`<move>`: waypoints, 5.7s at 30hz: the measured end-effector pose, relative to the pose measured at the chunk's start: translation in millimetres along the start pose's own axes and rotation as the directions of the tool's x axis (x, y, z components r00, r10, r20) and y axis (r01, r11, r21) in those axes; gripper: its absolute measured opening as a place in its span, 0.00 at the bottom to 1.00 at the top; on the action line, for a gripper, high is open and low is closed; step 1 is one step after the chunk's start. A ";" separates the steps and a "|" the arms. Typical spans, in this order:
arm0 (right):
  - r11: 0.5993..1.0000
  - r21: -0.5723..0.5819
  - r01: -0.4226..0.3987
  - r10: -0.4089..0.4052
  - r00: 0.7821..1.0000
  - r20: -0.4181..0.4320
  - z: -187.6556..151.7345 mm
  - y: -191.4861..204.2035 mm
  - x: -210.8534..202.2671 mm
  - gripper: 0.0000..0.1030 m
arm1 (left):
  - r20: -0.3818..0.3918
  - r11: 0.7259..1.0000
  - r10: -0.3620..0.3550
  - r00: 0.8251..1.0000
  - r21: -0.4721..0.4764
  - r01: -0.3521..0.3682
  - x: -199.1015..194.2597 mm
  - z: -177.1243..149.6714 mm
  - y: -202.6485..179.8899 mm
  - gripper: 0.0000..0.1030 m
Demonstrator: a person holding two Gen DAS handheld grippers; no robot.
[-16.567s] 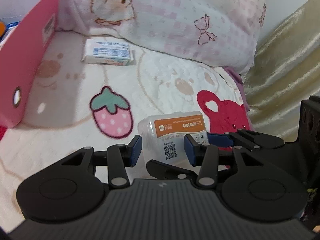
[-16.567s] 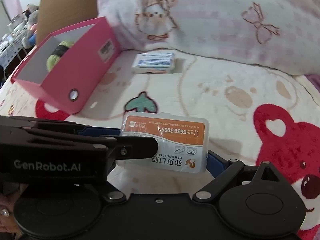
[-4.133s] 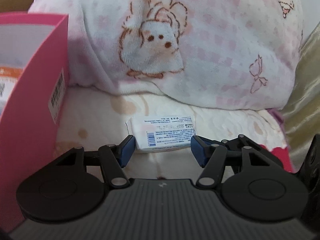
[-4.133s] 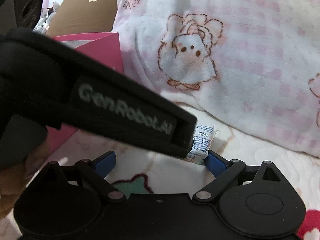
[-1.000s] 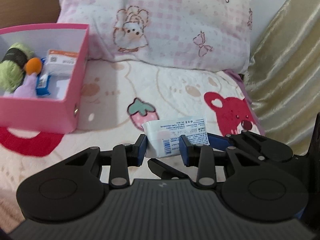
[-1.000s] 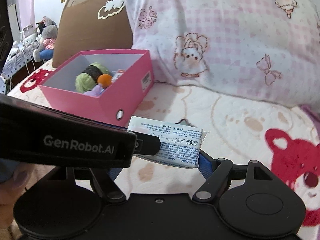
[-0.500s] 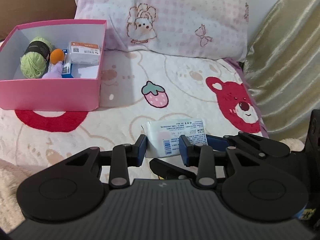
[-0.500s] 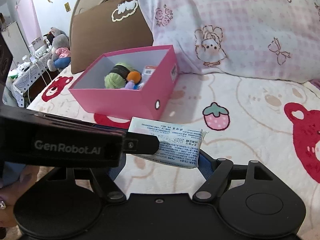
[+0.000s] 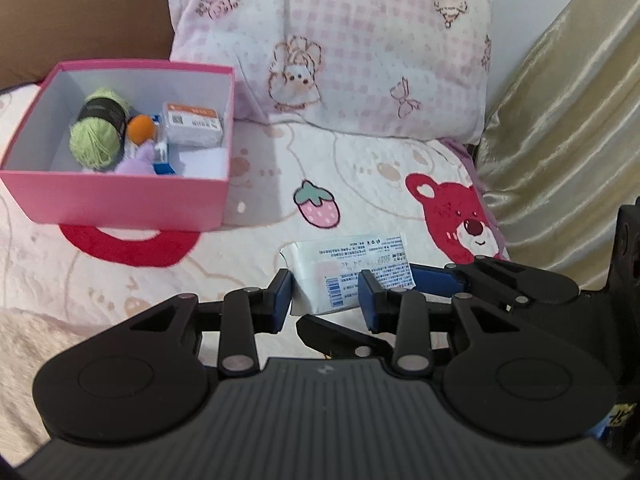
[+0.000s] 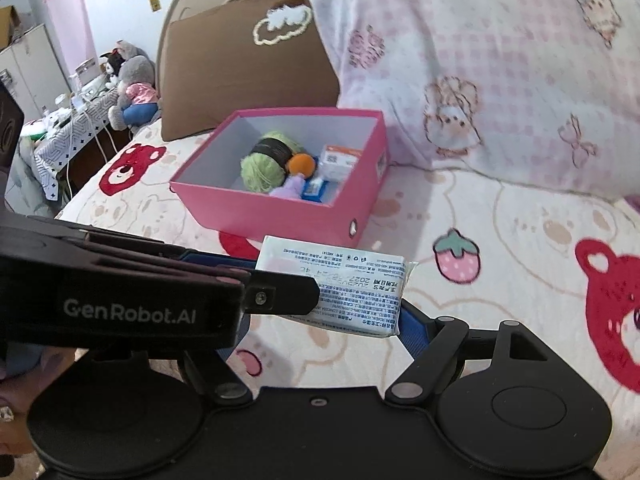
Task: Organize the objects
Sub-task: 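Lift the medicine carton with the left gripper toward the pink box, then lower the medicine carton into the pink box beside the orange sponge, then open the left gripper to release the carton and withdraw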
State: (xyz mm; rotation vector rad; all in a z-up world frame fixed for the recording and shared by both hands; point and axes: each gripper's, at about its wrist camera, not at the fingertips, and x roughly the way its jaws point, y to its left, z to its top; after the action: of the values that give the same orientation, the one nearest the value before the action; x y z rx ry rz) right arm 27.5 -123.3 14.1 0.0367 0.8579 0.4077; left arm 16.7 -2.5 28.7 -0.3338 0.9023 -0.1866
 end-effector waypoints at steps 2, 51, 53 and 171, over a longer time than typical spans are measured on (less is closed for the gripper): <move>1.000 -0.013 0.003 -0.003 1.000 0.012 6.0 7.8 0.0 0.80 | 0.016 1.000 0.005 1.000 -0.002 -0.004 -6.5 4.2 4.9 0.33; 0.998 -0.062 -0.029 0.025 0.997 -0.066 144.1 41.7 220.0 0.63 | 0.090 0.950 0.111 0.990 -0.301 -0.079 98.4 117.0 214.0 0.35; 0.998 -0.038 -0.043 0.040 0.996 -0.081 144.3 37.3 227.3 0.59 | 0.075 0.949 0.118 0.990 -0.302 -0.091 104.1 117.5 219.2 0.35; 0.961 0.182 0.210 -0.233 0.965 0.117 34.4 -25.0 -23.5 0.88 | 0.114 0.972 0.225 0.968 -0.089 -0.216 -22.5 36.8 28.8 0.61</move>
State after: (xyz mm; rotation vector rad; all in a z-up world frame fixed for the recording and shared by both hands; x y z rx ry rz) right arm 47.7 -150.4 49.0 0.1219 0.7492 0.1193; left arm 32.8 38.6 55.9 -0.3095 0.8185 0.0739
